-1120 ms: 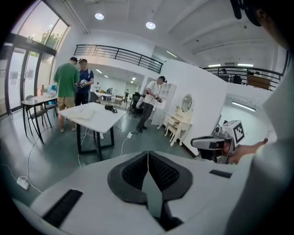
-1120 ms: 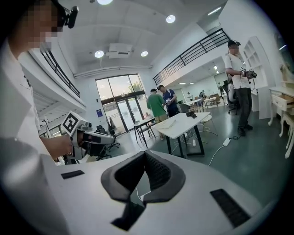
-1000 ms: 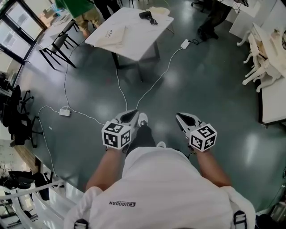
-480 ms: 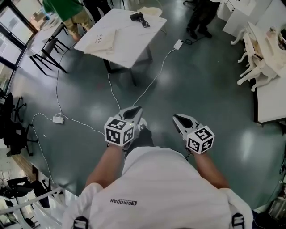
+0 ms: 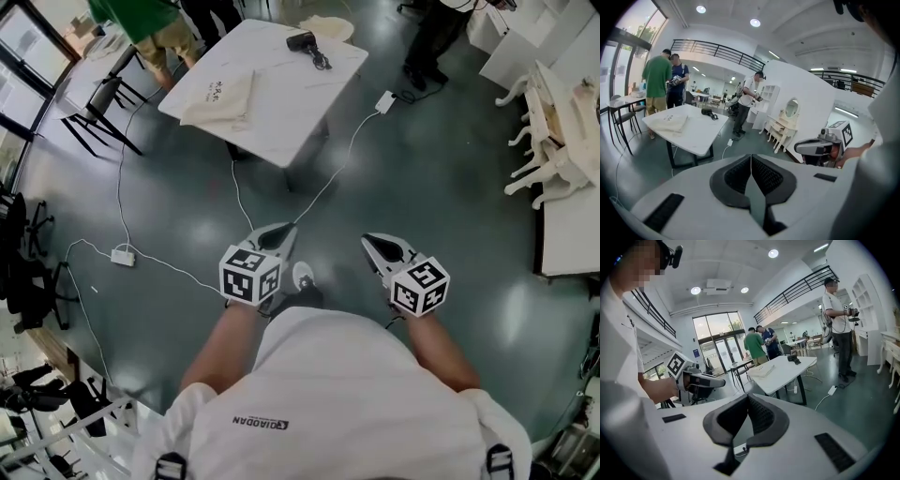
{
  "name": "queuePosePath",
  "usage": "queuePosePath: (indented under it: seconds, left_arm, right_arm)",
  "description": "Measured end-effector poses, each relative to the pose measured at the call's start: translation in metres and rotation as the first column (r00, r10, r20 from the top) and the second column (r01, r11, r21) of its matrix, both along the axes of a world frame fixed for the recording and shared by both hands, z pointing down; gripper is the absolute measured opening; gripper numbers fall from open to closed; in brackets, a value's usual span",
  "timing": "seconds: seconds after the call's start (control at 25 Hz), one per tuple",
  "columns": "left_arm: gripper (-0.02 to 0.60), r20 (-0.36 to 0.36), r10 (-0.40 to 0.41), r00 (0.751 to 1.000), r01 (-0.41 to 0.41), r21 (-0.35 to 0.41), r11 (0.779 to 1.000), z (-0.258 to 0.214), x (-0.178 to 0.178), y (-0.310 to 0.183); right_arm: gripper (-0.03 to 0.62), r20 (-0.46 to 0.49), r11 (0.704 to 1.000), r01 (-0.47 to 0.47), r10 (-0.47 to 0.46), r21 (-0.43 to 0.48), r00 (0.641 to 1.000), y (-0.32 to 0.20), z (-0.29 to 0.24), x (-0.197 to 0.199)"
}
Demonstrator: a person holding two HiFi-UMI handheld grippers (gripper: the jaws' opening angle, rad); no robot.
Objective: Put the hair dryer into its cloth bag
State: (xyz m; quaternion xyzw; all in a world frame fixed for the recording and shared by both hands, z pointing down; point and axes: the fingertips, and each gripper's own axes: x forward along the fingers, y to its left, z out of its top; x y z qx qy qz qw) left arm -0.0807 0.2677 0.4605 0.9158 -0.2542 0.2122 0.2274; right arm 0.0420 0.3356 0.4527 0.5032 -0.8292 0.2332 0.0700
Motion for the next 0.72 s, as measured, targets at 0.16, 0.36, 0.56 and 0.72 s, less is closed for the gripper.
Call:
queuePosePath:
  seconds: [0.16, 0.36, 0.56, 0.72]
  left_arm:
    - [0.034, -0.021, -0.013, 1.000, 0.013, 0.015, 1.000, -0.008, -0.004, -0.048]
    - [0.034, -0.029, -0.033, 0.999, 0.034, 0.011, 0.999, -0.006, -0.018, -0.101]
    - [0.034, -0.039, -0.065, 0.997, 0.066, 0.012, 0.998, -0.004, -0.033, -0.152]
    - [0.034, -0.036, -0.070, 0.997, 0.071, 0.025, 0.997, -0.005, -0.043, -0.181]
  right_arm:
    - [0.021, -0.022, 1.000, 0.022, -0.022, 0.000, 1.000, -0.052, -0.007, -0.006]
    - [0.021, -0.036, 0.999, 0.036, -0.037, -0.013, 0.999, -0.111, -0.007, -0.012]
    - [0.021, -0.064, 0.998, 0.061, -0.062, -0.019, 0.996, -0.160, -0.004, -0.022]
    - [0.021, -0.066, 0.998, 0.065, -0.066, -0.012, 0.996, -0.193, -0.004, -0.030]
